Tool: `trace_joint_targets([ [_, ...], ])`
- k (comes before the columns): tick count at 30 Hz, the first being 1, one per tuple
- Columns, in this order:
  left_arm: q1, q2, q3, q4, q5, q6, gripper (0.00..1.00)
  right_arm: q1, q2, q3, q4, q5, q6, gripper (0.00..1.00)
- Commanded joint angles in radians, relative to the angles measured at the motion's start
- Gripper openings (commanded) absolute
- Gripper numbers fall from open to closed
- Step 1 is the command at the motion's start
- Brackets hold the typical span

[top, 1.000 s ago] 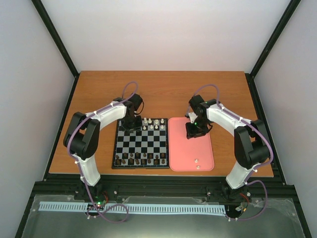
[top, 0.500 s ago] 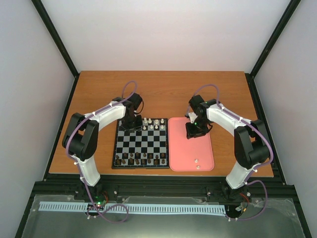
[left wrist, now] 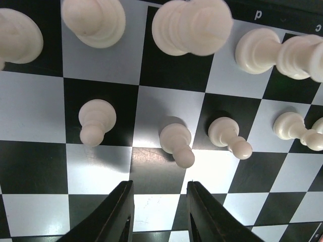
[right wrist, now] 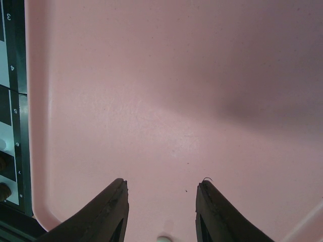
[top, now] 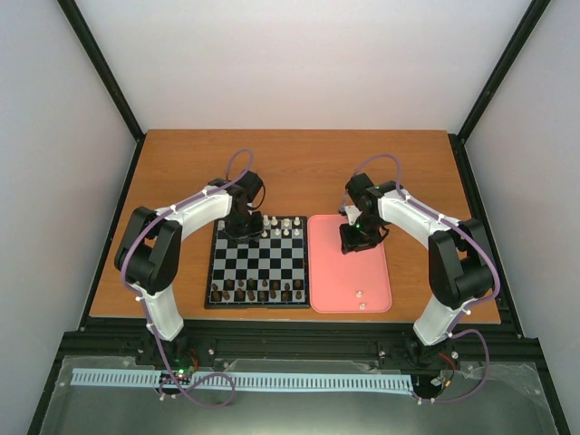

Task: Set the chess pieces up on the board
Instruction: Place the chess piece on the chessboard.

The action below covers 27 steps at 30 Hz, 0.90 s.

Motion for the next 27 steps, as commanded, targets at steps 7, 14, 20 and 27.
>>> trace_joint_targets([
  [7, -0.016, 0.008, 0.025, 0.01, -0.017, -0.017, 0.31, -0.009, 0.009, 0.012, 0.009, 0.001, -0.009, 0.38],
  [14, -0.016, 0.03, 0.058, -0.005, -0.076, -0.017, 0.3, -0.009, 0.013, 0.013, 0.012, -0.004, -0.009, 0.38],
  [20, -0.016, 0.061, 0.094, -0.005, -0.087, -0.016, 0.29, -0.009, 0.017, 0.015, 0.012, -0.008, -0.009, 0.38],
  [27, -0.016, 0.062, 0.096, -0.014, -0.103, -0.012, 0.27, -0.009, 0.017, 0.011, 0.012, -0.005, -0.011, 0.38],
])
